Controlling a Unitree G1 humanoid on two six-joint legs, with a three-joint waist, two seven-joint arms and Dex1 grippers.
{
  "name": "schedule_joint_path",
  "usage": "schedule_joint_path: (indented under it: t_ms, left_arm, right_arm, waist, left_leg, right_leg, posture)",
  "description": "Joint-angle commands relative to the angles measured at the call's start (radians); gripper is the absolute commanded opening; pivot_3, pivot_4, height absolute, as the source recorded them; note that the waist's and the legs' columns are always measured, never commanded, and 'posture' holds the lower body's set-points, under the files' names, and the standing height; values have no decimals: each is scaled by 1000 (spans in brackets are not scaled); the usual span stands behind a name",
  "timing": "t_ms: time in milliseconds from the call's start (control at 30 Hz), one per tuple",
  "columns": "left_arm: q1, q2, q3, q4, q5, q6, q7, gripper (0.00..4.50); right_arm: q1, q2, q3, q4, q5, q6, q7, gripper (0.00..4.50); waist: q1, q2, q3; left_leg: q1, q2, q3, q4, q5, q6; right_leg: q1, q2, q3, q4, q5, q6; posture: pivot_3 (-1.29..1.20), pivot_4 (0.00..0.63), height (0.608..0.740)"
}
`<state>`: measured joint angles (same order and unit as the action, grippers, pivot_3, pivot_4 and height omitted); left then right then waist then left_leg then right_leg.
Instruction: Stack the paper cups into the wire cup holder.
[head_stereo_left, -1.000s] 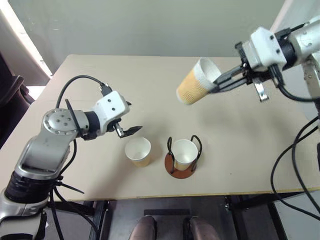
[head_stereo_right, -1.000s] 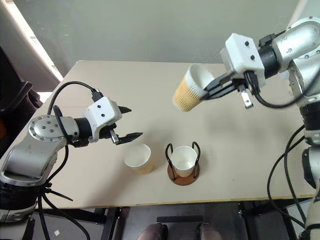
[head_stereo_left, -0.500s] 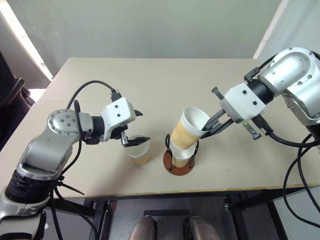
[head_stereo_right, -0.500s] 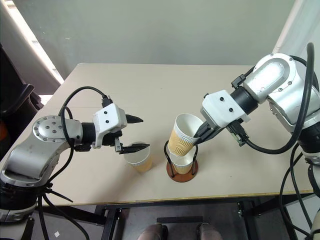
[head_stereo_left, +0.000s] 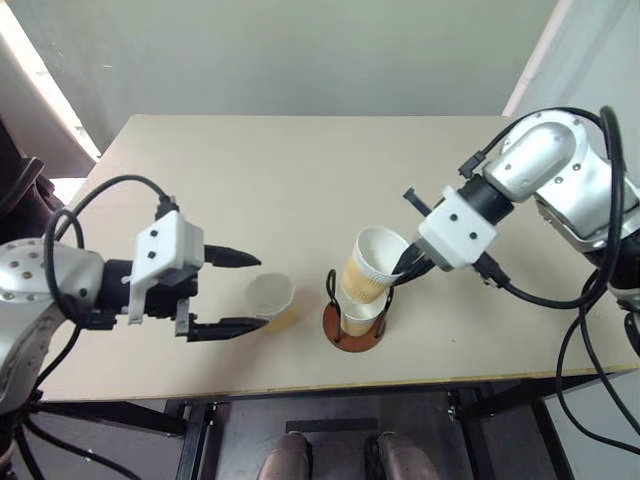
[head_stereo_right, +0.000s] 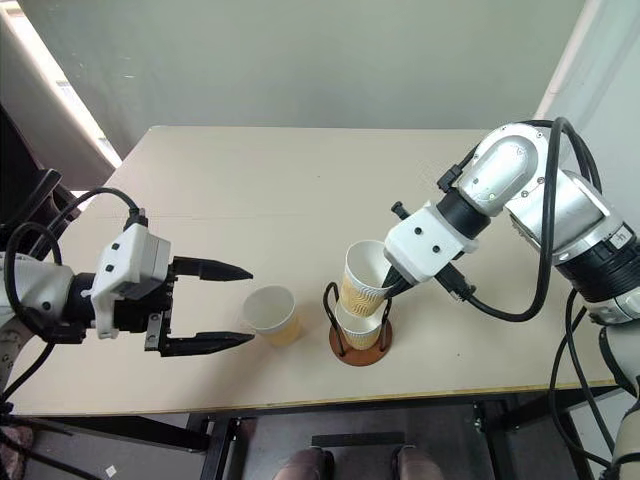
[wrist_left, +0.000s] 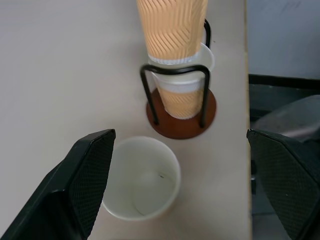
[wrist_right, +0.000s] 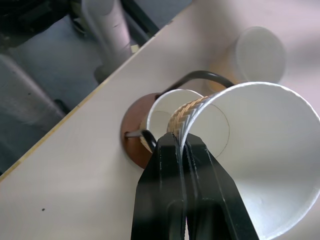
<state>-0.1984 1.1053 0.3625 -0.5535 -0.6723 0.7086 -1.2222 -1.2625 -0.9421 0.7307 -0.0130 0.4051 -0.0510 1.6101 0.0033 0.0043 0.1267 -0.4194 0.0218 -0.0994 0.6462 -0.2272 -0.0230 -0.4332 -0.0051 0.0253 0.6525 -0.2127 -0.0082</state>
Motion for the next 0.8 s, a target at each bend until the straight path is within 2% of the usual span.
schedule_joint_path:
  t_ms: [33, 200, 233, 300, 533, 667, 700, 800]
  left_arm:
    - [19, 20, 45, -34, -20, -6, 7, 4500]
    - [40, 36, 91, -27, -28, -2, 13, 4500]
    - [46, 40, 103, -22, -27, -1, 11, 4500]
    - [56, 43, 115, -19, -32, -1, 13, 4500]
    - [43, 59, 71, 29, -10, -40, -1, 4500]
    - [-53, 96, -42, 162, 75, -117, -19, 4500]
    - [-90, 101, -86, 205, 111, -138, -18, 4500]
    - [-296, 68, -297, 336, 223, -210, -78, 4500]
  right_arm:
    - [-21, 2, 3, -28, 7, -27, 4, 38]
    - [-23, 39, 3, -11, -24, -50, 4, 38]
    - [-26, 40, 6, -8, -26, -51, 4, 212]
    - [-30, 39, 13, -6, -26, -45, 4, 631]
    - [-33, 36, -27, 1, -29, 6, 4, 2957]
    - [-13, 37, -165, 37, 20, 154, 3, 4292]
    - [0, 44, -207, 41, 52, 207, -11, 4455]
    - [109, 65, -428, 9, 315, 512, -165, 4455]
  waist:
    - [0, 0, 0]
    - [-2, 0, 0]
    - [-3, 0, 0]
    - [-3, 0, 0]
    - [-3, 0, 0]
    - [1, 0, 0]
    - [1, 0, 0]
    - [12, -3, -2]
  left_leg:
    - [0, 0, 0, 0, 0, 0]
    - [1, 1, 0, 0, 0, 0]
    - [0, 1, 0, 0, 0, 0]
    - [0, 1, 1, 0, -1, -1]
    - [1, 2, 1, 0, -1, -2]
    - [0, 2, 1, 0, -1, -2]
    - [0, 2, 1, 0, 0, -3]
    - [0, 2, 0, 0, 1, -5]
  right_leg:
    - [0, 0, 0, 0, 0, -1]
    - [-1, 0, 0, 2, 0, -2]
    - [-2, 0, 0, 4, -1, -3]
    - [-3, 1, 0, 5, -2, -4]
    - [-4, 1, 0, 8, -3, -6]
    - [-5, 1, 0, 9, -3, -7]
    - [-5, 1, 0, 9, -3, -7]
    - [-5, 1, 0, 9, -3, -7]
  posture:
    - [0, 150, 740]
    - [0, 150, 740]
    - [0, 150, 740]
    - [0, 150, 740]
    - [0, 150, 740]
    - [0, 150, 740]
    - [0, 150, 740]
    - [0, 150, 740]
